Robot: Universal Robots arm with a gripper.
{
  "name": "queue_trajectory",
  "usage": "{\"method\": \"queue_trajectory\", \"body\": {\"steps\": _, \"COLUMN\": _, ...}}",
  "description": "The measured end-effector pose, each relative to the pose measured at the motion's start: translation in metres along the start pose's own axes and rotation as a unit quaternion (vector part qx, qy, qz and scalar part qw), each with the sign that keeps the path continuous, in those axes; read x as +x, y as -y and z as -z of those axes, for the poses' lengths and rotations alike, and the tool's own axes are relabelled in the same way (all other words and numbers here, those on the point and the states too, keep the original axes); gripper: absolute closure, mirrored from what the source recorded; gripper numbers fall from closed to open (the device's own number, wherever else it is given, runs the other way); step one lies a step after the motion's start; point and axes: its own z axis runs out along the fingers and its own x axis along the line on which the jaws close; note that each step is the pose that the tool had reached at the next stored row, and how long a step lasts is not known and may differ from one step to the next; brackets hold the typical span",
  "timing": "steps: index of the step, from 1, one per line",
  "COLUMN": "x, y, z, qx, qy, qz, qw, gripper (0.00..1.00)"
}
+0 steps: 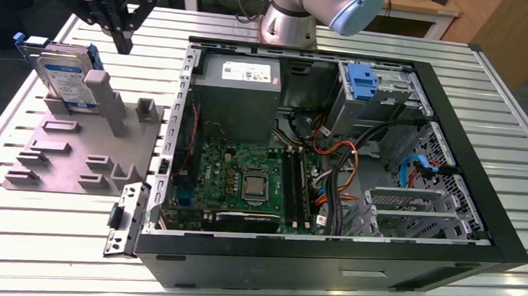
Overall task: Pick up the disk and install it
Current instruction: 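Reach for the disk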
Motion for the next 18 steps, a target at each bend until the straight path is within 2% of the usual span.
{"method": "queue_trajectory", "body": {"steps": 2, "x": 0.0014, "y": -0.0015, "z": -0.0001, "qx": 0.0000, "qy": 0.0000, "qz": 0.000, "qw": 1.00000, "gripper": 0.89}}
{"method": "queue_trajectory", "body": {"steps": 9, "x": 0.0079, "y": -0.0130, "z": -0.0012, "qx": 0.0000, "qy": 0.0000, "qz": 0.000, "qw": 1.00000, "gripper": 0.89}}
{"method": "queue_trajectory", "body": {"steps": 14, "x": 0.0185, "y": -0.0187, "z": -0.0020, "qx": 0.0000, "qy": 0.0000, "qz": 0.000, "qw": 1.00000, "gripper": 0.89}}
{"method": "queue_trajectory", "body": {"steps": 18, "x": 0.0298, "y": -0.0196, "z": -0.0023, "qx": 0.0000, "qy": 0.0000, "qz": 0.000, "qw": 1.00000, "gripper": 0.89}}
